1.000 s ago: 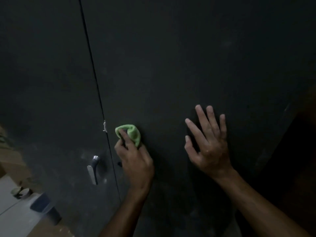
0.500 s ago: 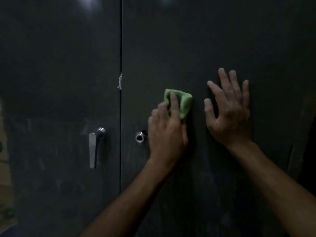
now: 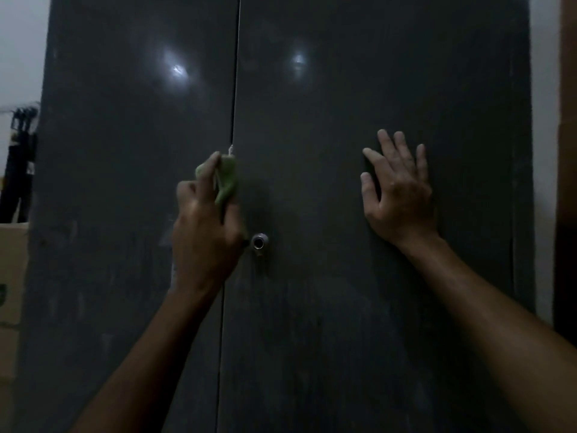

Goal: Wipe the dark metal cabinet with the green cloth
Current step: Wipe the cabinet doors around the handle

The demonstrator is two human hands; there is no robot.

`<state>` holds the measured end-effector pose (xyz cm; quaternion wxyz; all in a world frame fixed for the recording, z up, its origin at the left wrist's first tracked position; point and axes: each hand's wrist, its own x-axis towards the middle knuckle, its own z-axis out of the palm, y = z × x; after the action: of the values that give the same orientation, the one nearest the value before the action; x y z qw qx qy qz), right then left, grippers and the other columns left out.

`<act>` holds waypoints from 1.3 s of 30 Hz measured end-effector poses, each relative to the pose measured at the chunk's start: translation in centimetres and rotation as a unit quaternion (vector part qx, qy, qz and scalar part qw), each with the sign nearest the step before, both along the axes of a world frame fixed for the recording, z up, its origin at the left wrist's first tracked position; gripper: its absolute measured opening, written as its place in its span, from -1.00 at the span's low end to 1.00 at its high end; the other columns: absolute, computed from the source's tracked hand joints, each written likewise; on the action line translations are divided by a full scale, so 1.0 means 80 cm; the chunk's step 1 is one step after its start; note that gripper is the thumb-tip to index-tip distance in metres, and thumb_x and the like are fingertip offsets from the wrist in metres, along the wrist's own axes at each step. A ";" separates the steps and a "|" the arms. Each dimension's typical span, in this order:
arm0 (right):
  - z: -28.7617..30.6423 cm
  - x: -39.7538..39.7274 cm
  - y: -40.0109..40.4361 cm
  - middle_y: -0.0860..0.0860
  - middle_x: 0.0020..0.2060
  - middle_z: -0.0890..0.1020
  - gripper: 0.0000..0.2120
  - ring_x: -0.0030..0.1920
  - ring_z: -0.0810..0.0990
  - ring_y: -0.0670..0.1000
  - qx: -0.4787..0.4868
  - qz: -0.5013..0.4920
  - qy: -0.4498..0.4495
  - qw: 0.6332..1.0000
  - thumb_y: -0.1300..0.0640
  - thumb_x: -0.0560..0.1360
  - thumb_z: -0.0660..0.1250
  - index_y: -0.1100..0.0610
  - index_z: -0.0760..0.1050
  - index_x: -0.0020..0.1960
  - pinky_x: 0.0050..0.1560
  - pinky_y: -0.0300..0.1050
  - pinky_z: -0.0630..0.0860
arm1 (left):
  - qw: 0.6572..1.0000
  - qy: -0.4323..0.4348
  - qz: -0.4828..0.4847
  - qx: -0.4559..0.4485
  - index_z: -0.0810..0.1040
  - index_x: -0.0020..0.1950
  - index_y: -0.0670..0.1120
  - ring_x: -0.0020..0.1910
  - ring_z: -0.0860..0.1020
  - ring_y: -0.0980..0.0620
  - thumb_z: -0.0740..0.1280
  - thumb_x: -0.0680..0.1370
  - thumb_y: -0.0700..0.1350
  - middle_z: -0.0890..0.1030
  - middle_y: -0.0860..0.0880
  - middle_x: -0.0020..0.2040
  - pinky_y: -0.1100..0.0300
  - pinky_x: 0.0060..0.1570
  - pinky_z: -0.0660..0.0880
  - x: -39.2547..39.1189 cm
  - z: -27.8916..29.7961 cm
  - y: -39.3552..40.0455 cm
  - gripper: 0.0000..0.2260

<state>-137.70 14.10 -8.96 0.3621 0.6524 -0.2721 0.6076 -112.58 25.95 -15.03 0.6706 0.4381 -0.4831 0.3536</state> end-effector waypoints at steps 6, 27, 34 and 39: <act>0.000 0.000 0.004 0.12 0.53 0.28 -0.62 0.57 0.16 0.14 -0.001 0.007 0.000 1.000 0.10 0.61 0.23 0.15 0.45 0.41 0.57 0.22 -0.01 | 0.994 -0.056 0.028 0.088 0.23 0.60 0.08 -0.08 0.44 0.04 0.29 0.62 0.01 0.33 -0.07 0.18 0.19 -0.25 0.43 0.028 0.002 -0.032 -0.46; -0.004 -0.001 0.004 0.11 0.53 0.30 -0.63 0.57 0.17 0.13 0.001 0.019 -0.004 1.000 0.09 0.60 0.24 0.15 0.47 0.38 0.57 0.20 -0.01 | 0.971 -0.184 0.143 0.059 0.50 0.39 0.01 -0.09 0.60 -0.10 0.25 0.58 0.00 0.47 -0.10 0.12 0.16 -0.42 0.48 0.005 -0.151 -0.062 -0.63; -0.003 0.000 -0.001 0.11 0.53 0.30 -0.63 0.56 0.17 0.14 -0.001 0.005 -0.004 1.000 0.07 0.60 0.23 0.14 0.47 0.37 0.57 0.19 -0.01 | 0.972 -0.179 0.151 0.035 0.54 0.41 -0.03 0.03 0.55 -0.07 0.29 0.63 0.00 0.51 -0.14 0.15 0.15 -0.31 0.50 -0.016 -0.069 -0.073 -0.64; -0.003 -0.001 -0.003 0.11 0.53 0.30 -0.63 0.57 0.16 0.13 -0.003 0.006 -0.002 1.000 0.06 0.61 0.22 0.14 0.45 0.38 0.57 0.19 -0.01 | 0.994 -0.078 0.078 0.017 0.46 0.45 -0.02 0.03 0.54 -0.06 0.22 0.65 0.01 0.44 -0.10 0.18 0.10 -0.27 0.53 -0.008 -0.051 -0.069 -0.63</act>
<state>-137.82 13.84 -9.18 0.3598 0.6514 -0.2677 0.6120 -113.25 20.46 -19.12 0.5935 0.4568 -0.5045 0.4297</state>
